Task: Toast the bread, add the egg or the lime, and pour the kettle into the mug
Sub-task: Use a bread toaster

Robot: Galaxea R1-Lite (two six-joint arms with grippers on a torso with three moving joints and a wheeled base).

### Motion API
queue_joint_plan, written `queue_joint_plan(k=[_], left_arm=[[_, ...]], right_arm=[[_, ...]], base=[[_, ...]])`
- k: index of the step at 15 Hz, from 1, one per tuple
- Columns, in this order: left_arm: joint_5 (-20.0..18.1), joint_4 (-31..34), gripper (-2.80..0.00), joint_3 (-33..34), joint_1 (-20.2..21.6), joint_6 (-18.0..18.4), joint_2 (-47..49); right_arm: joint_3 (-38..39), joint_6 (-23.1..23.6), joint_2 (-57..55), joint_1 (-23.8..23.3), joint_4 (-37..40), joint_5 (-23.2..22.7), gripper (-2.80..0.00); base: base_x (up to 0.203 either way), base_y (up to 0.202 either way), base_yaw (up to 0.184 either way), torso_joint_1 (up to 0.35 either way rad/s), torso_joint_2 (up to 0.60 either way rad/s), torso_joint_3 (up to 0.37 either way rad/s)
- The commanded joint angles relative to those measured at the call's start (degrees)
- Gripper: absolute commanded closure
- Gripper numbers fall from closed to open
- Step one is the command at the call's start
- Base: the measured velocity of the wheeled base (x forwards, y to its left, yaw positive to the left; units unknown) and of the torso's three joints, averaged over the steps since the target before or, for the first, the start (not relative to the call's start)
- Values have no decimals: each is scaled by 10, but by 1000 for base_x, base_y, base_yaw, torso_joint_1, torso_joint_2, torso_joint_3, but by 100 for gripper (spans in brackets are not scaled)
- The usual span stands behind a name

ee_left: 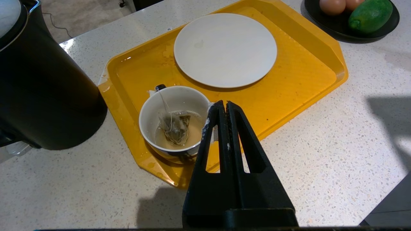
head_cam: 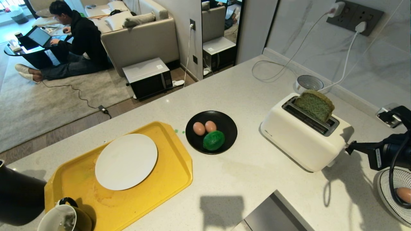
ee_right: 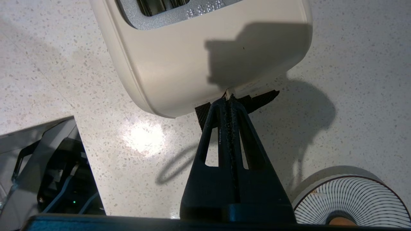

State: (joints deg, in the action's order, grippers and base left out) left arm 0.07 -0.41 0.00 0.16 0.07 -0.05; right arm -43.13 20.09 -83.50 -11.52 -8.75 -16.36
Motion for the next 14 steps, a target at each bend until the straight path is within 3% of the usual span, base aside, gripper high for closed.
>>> queue_joint_plan(k=[1,14], left_arm=[[0,0,0,0,0,0,0],[0,0,0,0,0,0,0]], right_arm=[[-2,4,-16,1,0,-2,0],[-13,17,-72,-1,-16,-2,0]], base=[[0,0,0,0,0,0],[0,0,0,0,0,0]])
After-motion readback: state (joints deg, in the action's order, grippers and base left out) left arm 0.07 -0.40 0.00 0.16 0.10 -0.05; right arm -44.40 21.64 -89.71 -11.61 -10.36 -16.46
